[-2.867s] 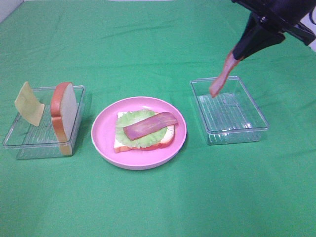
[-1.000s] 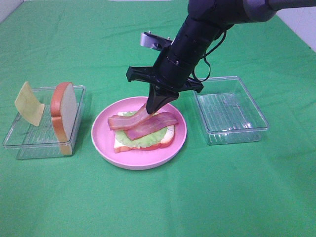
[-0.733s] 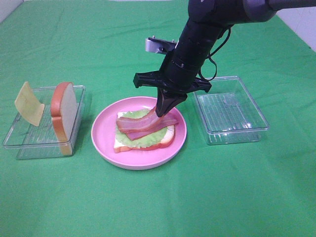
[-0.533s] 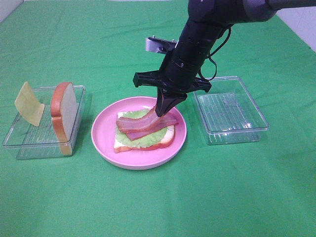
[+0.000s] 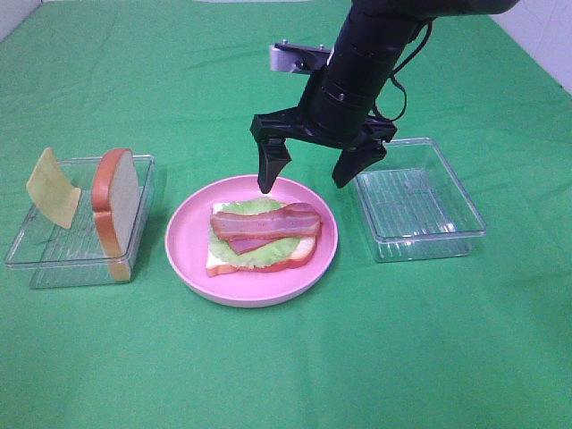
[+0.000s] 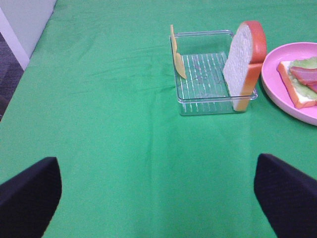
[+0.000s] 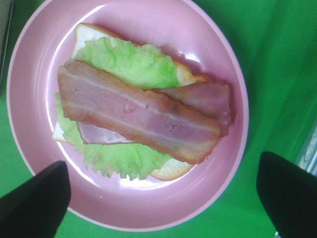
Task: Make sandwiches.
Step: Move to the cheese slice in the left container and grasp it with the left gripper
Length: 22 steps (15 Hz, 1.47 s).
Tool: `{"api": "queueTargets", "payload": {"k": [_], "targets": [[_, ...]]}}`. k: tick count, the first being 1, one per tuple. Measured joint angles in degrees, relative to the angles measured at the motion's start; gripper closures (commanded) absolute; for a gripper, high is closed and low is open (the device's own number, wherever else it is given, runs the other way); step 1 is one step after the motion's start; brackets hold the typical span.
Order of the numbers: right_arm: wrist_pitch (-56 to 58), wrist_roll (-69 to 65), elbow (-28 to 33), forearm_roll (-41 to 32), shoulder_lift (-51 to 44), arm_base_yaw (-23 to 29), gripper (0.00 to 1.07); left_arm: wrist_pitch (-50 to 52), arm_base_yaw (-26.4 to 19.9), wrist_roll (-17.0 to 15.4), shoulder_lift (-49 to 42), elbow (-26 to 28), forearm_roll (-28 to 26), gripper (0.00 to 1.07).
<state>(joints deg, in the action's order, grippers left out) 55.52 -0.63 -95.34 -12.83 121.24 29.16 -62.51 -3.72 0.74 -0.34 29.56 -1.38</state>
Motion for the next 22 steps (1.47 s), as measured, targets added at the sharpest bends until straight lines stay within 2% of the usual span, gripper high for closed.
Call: {"api": "queueTargets", "payload": {"k": [4, 9, 11, 12, 16, 18, 19, 22], "targets": [[6.0, -3.2, -0.7, 5.7, -3.7, -1.1, 0.08, 0.0, 0.0, 0.0, 0.0, 0.0, 0.0, 0.04], [11.2, -3.0, -3.3, 9.4, -8.3, -12.5, 0.08, 0.0, 0.0, 0.0, 0.0, 0.0, 0.0, 0.04], [13.5, -2.9, -3.4, 11.2, -8.5, -18.7, 0.08, 0.0, 0.0, 0.0, 0.0, 0.0, 0.0, 0.04], [13.5, -1.4, -3.4, 12.1, -8.5, -23.5, 0.08, 0.0, 0.0, 0.0, 0.0, 0.0, 0.0, 0.04], [13.7, 0.0, -3.2, 12.3, -8.9, -25.0, 0.08, 0.0, 0.0, 0.0, 0.0, 0.0, 0.0, 0.04], [13.7, 1.1, 4.2, 12.8, -13.5, -25.0, 0.08, 0.0, 0.0, 0.0, 0.0, 0.0, 0.0, 0.04], [13.7, 1.1, 6.0, 13.5, -14.4, -25.0, 0.08, 0.0, 0.0, 0.0, 0.0, 0.0, 0.0, 0.04], [13.9, 0.1, 20.6, 14.5, -25.3, -25.0, 0.09, 0.0, 0.0, 0.0, 0.0, 0.0, 0.0, 0.04]]}}
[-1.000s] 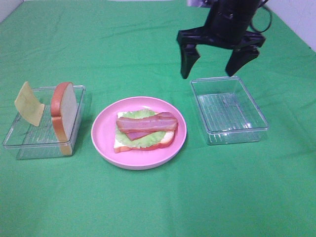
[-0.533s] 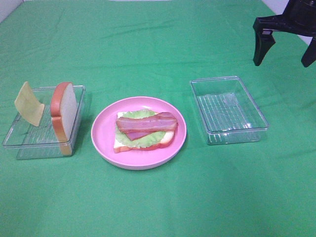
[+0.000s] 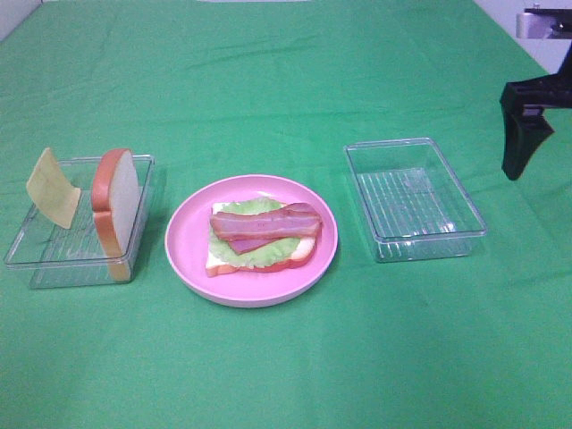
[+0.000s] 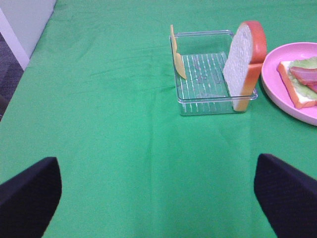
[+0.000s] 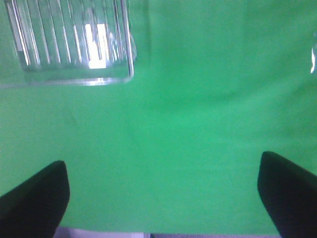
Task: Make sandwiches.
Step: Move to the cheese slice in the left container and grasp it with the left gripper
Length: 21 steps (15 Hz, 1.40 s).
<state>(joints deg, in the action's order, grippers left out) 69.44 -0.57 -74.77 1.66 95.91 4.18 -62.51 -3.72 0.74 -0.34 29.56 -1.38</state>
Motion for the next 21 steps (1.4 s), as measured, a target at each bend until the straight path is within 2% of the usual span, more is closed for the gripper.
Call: {"api": "queueTargets", "payload": {"k": [2, 5, 15, 18, 21], "targets": [[0.1, -0.1, 10.4, 0.1, -14.8, 0.0, 0.09, 0.0, 0.0, 0.0, 0.0, 0.0, 0.0, 0.04], [0.2, -0.2, 20.7, 0.1, -34.8, 0.0, 0.09, 0.0, 0.0, 0.0, 0.0, 0.0, 0.0, 0.04], [-3.5, -0.2, 43.4, -0.1, -84.9, 0.0, 0.09, 0.0, 0.0, 0.0, 0.0, 0.0, 0.0, 0.04], [-3.5, -0.2, 47.0, -0.1, -94.7, 0.0, 0.09, 0.0, 0.0, 0.0, 0.0, 0.0, 0.0, 0.04], [-5.3, -0.1, 48.5, -0.2, -96.1, 0.0, 0.09, 0.0, 0.0, 0.0, 0.0, 0.0, 0.0, 0.04]]}}
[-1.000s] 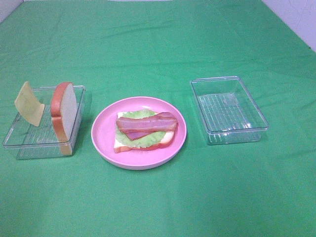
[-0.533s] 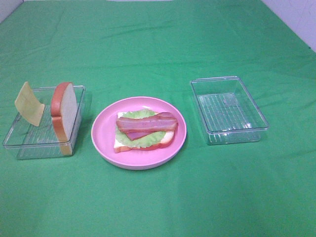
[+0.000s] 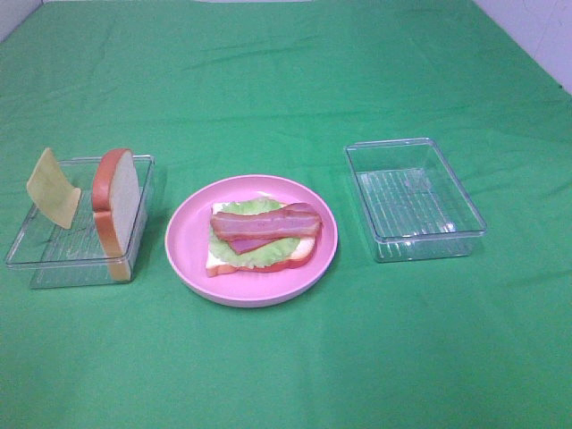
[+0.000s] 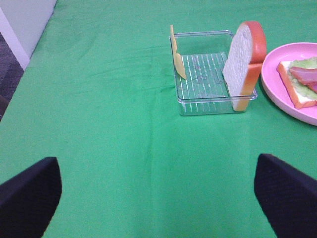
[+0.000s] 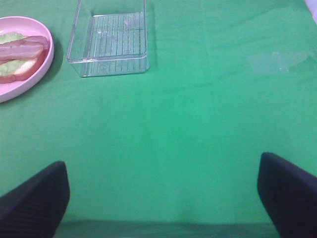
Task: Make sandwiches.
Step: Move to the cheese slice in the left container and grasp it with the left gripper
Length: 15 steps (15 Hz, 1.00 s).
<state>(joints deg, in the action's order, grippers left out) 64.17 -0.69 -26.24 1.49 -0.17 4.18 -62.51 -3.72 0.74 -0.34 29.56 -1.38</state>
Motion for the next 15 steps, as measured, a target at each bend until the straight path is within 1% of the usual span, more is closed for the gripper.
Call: {"api": "queueTargets", "payload": {"k": [7, 11, 15], "targets": [[-0.2, 0.1, 0.2, -0.3, 0.0, -0.1, 0.09, 0.0, 0.0, 0.0, 0.0, 0.0, 0.0, 0.04], [-0.2, 0.1, 0.2, -0.3, 0.0, -3.2, 0.09, 0.0, 0.0, 0.0, 0.0, 0.0, 0.0, 0.04], [-0.2, 0.1, 0.2, -0.4, 0.0, -3.2, 0.09, 0.0, 0.0, 0.0, 0.0, 0.0, 0.0, 0.04]]}}
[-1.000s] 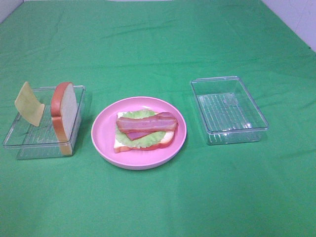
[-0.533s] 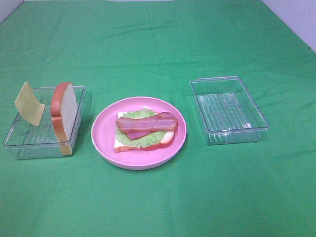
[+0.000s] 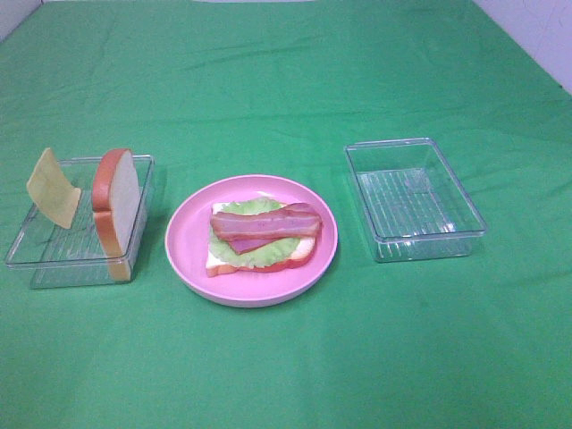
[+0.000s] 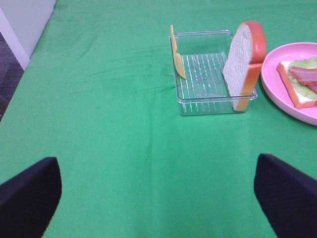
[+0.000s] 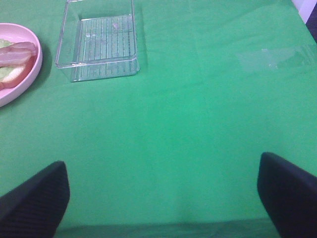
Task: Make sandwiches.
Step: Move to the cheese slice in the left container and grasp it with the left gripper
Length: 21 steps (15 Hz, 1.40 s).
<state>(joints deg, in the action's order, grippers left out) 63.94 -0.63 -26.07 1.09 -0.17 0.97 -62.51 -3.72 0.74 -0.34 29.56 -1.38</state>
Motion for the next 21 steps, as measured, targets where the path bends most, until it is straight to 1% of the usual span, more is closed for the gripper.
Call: {"api": "queueTargets", "payload": {"k": [7, 10, 12, 13, 15, 16, 18, 19, 21], "targets": [[0.0, 0.0, 0.0, 0.0, 0.0, 0.0, 0.09, 0.0, 0.0, 0.0, 0.0, 0.0, 0.1, 0.04], [0.0, 0.0, 0.0, 0.0, 0.0, 0.0, 0.09, 0.0, 0.0, 0.0, 0.0, 0.0, 2.1, 0.04], [0.0, 0.0, 0.0, 0.0, 0.0, 0.0, 0.09, 0.0, 0.0, 0.0, 0.0, 0.0, 2.3, 0.04], [0.0, 0.0, 0.0, 0.0, 0.0, 0.0, 0.09, 0.0, 0.0, -0.2, 0.0, 0.0, 2.6, 0.04], [0.0, 0.0, 0.0, 0.0, 0.0, 0.0, 0.09, 0.0, 0.0, -1.7, 0.0, 0.0, 3.1, 0.04], [0.0, 0.0, 0.0, -0.1, 0.0, 0.0, 0.09, -0.2, 0.0, -2.5, 0.6, 0.1, 4.2, 0.04], [0.0, 0.0, 0.0, -0.1, 0.0, 0.0, 0.09, -3.8, 0.0, -2.8, 7.1, 3.1, 5.8, 0.04], [0.0, 0.0, 0.0, -0.1, 0.0, 0.0, 0.09, -6.4, 0.0, -2.8, 13.3, 5.7, 7.3, 0.04], [0.0, 0.0, 0.0, -0.1, 0.0, 0.0, 0.09, -7.3, 0.0, -3.4, 27.0, 11.8, 9.0, 0.04]]}}
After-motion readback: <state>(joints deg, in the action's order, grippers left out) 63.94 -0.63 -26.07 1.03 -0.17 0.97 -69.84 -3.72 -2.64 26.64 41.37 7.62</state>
